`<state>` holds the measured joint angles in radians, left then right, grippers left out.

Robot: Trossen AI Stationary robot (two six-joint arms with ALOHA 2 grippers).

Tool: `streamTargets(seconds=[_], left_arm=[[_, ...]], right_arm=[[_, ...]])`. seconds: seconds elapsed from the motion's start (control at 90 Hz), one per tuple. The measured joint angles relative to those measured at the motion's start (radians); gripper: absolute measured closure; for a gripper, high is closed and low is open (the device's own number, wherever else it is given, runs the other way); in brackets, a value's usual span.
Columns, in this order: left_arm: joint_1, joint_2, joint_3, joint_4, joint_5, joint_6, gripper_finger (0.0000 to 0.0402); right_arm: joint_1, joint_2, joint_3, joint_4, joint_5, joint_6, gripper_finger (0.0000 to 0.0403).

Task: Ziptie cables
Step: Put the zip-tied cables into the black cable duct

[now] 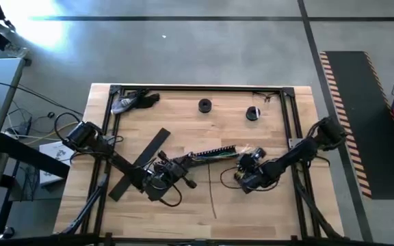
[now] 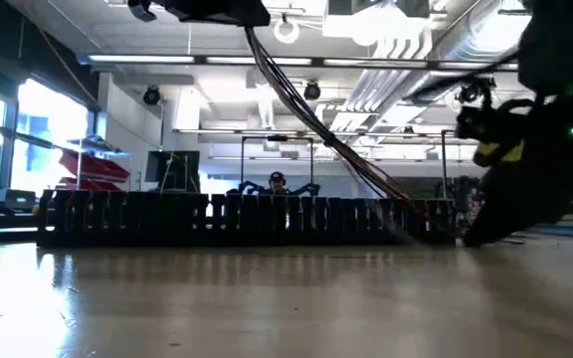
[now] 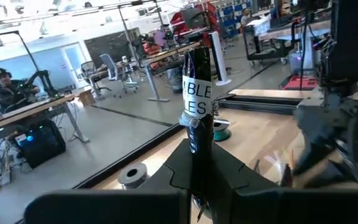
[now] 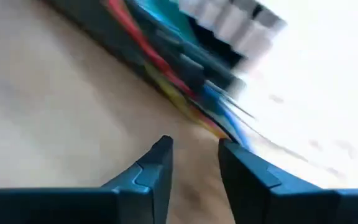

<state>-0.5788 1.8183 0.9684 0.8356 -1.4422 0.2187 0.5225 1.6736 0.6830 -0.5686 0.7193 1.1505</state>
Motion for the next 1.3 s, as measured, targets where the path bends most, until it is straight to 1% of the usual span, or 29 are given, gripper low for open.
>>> streamTargets(seconds=[0.144,0.3,0.4,0.5,0.6,0.689,0.811,0.878,0.944,1.022,1.1,1.222,1.3], left_arm=[[-0.009,-0.001,0.0,0.033,0.0,0.003,0.0396],[-0.007,-0.002,0.0,0.072,0.007,0.002,0.0396],[0.007,-0.002,0.0,0.095,0.055,-0.002,0.0396],[0.029,-0.002,0.002,0.114,0.133,-0.038,0.0396],[0.057,-0.002,0.035,0.108,0.232,-0.05,0.0396],[0.09,-0.002,0.067,0.084,0.318,-0.047,0.0396],[0.129,-0.002,0.096,0.081,0.379,-0.018,0.0396],[0.142,-0.002,0.114,0.082,0.413,-0.007,0.0396],[0.149,-0.002,0.132,0.08,0.449,0.005,0.0396],[0.154,-0.002,0.144,0.083,0.473,0.011,0.0396],[0.155,-0.002,0.147,0.081,0.476,0.011,0.0396],[0.154,-0.002,0.148,0.081,0.479,0.011,0.0396],[0.148,-0.002,0.148,0.081,0.479,0.011,0.0396]], right_arm=[[0.01,-0.051,-0.001,-0.106,0.074,0.061,0.0302],[0.009,-0.096,-0.001,-0.134,0.1,0.014,0.0302],[0.016,-0.151,0.0,-0.167,0.097,-0.04,0.0302],[0.031,-0.222,0.0,-0.157,0.093,-0.101,0.0302],[0.043,-0.285,0.0,-0.049,0.086,-0.249,0.0297],[0.043,-0.318,0.001,0.106,0.053,-0.424,0.0278],[0.041,-0.31,0.002,0.327,0.05,-0.673,0.0225],[0.033,-0.28,0.002,0.442,0.05,-0.799,0.0191],[0.019,-0.238,0.002,0.544,0.067,-0.89,0.0159],[-0.005,-0.184,0.002,0.648,0.127,-0.934,0.0133],[-0.031,-0.13,0.002,0.713,0.194,-0.945,0.0119],[-0.065,-0.089,0.002,0.765,0.328,-0.883,0.0118],[-0.088,-0.085,0.002,0.752,0.372,-0.843,0.0127]])
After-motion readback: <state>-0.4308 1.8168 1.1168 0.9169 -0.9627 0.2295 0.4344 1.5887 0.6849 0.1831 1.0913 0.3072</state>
